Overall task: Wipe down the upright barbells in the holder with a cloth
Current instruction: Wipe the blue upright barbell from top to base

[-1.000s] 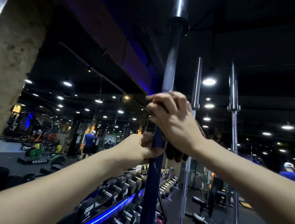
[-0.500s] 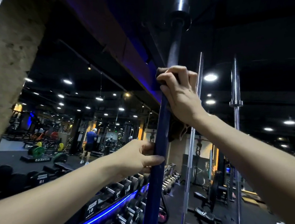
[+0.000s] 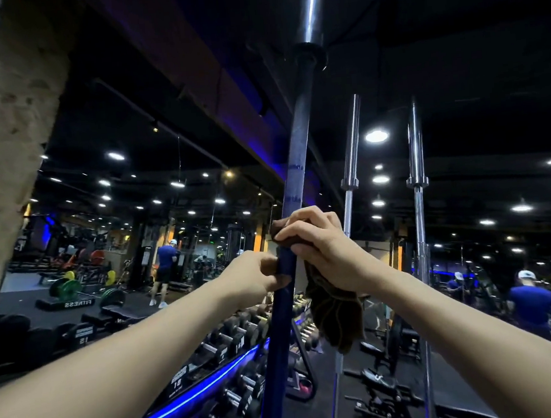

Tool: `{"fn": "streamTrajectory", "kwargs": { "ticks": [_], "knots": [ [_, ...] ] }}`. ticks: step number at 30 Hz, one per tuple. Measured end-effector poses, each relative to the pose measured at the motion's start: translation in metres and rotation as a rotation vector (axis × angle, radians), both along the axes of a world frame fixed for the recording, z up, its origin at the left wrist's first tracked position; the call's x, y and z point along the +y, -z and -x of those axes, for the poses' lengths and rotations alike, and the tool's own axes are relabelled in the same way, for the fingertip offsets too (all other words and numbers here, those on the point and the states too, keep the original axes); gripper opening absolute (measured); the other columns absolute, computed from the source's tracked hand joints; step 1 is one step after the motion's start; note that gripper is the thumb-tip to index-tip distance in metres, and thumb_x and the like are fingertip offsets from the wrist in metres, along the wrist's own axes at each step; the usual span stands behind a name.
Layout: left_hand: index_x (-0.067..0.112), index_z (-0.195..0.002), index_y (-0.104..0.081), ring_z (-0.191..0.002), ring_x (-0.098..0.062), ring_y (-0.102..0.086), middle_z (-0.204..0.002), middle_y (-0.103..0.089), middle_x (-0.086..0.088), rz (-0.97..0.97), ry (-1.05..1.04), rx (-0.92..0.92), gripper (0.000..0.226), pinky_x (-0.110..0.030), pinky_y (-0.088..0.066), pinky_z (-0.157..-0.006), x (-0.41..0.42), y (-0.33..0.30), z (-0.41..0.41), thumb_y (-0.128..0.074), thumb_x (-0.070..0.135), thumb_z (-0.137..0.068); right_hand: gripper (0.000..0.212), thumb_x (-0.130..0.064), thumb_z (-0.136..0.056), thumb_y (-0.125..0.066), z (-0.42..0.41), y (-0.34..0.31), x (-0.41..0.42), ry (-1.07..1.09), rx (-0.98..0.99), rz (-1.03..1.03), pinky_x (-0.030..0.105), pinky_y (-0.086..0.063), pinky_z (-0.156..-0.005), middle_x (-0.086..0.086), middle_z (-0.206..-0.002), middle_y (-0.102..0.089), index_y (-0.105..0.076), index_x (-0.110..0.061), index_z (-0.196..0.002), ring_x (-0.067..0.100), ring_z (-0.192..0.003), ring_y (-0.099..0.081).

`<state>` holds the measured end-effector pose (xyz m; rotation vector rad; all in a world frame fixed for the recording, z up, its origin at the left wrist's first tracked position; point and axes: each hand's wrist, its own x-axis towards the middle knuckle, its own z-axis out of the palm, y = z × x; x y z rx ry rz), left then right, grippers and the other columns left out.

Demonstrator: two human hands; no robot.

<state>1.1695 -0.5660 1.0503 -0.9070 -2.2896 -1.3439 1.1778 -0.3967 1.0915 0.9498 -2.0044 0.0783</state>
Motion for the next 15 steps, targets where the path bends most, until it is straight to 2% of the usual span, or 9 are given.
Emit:
{"fn": "streamTrajectory", "kwargs": {
  "ticks": [1,3,5,8,10,12,14,15],
  "knots": [
    [0.009,-0.100,-0.068,-0.069,0.000,-0.062,-0.093,-0.070,0.000,0.016,-0.051,0.038,0.012,-0.013,-0.049,-0.062,-0.001,0.000,-0.002,-0.062,0.011,-0.090,0.028,-0.018,-0.088,-0.049,-0.006,-0.002,0.003,-0.043,-0.074,0.040,0.024,-0.023,-0.102,-0.010,-0.119,-0.048,-0.066,-0.018,-0.111,0.019,-0.118,-0.044],
    [0.012,-0.095,-0.067,-0.085,-0.012,-0.063,-0.094,-0.068,-0.001,0.010,-0.201,0.131,0.010,-0.028,-0.052,-0.081,-0.001,-0.001,-0.007,-0.064,0.019,-0.089,0.025,-0.014,-0.089,-0.051,-0.021,-0.006,0.009,-0.146,-0.218,0.167,0.019,-0.033,-0.102,-0.007,-0.112,-0.051,-0.065,-0.022,-0.109,0.010,-0.114,-0.049],
    [0.013,-0.091,-0.065,-0.085,-0.017,-0.060,-0.088,-0.066,-0.001,-0.115,-0.262,0.207,0.013,-0.032,-0.050,-0.081,0.001,-0.003,-0.022,-0.063,0.026,-0.090,0.024,-0.008,-0.094,-0.052,-0.034,-0.011,0.015,-0.209,-0.309,0.328,0.013,-0.037,-0.098,0.000,-0.113,-0.057,-0.064,-0.026,-0.105,0.006,-0.112,-0.052],
    [0.012,-0.092,-0.064,-0.080,-0.017,-0.061,-0.087,-0.067,-0.003,-0.265,-0.058,0.174,0.025,-0.034,-0.053,-0.078,0.010,-0.010,-0.054,-0.064,0.036,-0.087,0.028,-0.006,-0.096,-0.050,-0.046,-0.017,0.018,-0.233,-0.388,0.553,0.025,-0.043,-0.100,0.006,-0.121,-0.062,-0.065,-0.031,-0.099,0.012,-0.114,-0.057],
    [0.017,-0.100,-0.062,-0.086,-0.014,-0.063,-0.096,-0.070,-0.003,-0.181,0.020,0.077,0.041,-0.033,-0.053,-0.082,0.021,-0.013,-0.074,-0.069,0.050,-0.078,0.027,-0.003,-0.096,-0.048,-0.053,-0.019,0.013,-0.253,-0.400,0.666,0.024,-0.045,-0.096,0.006,-0.118,-0.065,-0.065,-0.024,-0.097,0.012,-0.107,-0.060],
    [0.021,-0.113,-0.056,-0.091,-0.010,-0.063,-0.106,-0.068,0.000,-0.060,0.027,-0.006,0.065,-0.029,-0.052,-0.083,0.032,-0.014,-0.089,-0.075,0.060,-0.066,0.024,0.000,-0.096,-0.046,-0.061,-0.021,0.010,-0.309,-0.411,0.801,0.016,-0.046,-0.084,0.006,-0.114,-0.066,-0.064,-0.016,-0.098,0.010,-0.095,-0.059],
    [0.023,-0.124,-0.046,-0.098,-0.008,-0.060,-0.112,-0.063,0.003,0.026,0.015,-0.043,0.088,-0.028,-0.049,-0.087,0.043,-0.010,-0.105,-0.082,0.061,-0.053,0.022,-0.001,-0.096,-0.046,-0.068,-0.020,0.009,-0.350,-0.441,0.921,0.009,-0.044,-0.068,0.002,-0.101,-0.066,-0.064,-0.014,-0.096,0.004,-0.079,-0.057],
    [0.024,-0.126,-0.042,-0.104,-0.009,-0.058,-0.115,-0.059,0.004,0.058,-0.028,-0.031,0.098,-0.031,-0.048,-0.093,0.049,-0.008,-0.111,-0.084,0.062,-0.047,0.022,-0.001,-0.097,-0.046,-0.072,-0.018,0.009,-0.378,-0.478,0.978,0.010,-0.044,-0.062,0.000,-0.093,-0.064,-0.063,-0.013,-0.095,0.002,-0.069,-0.054]
  ]
}}
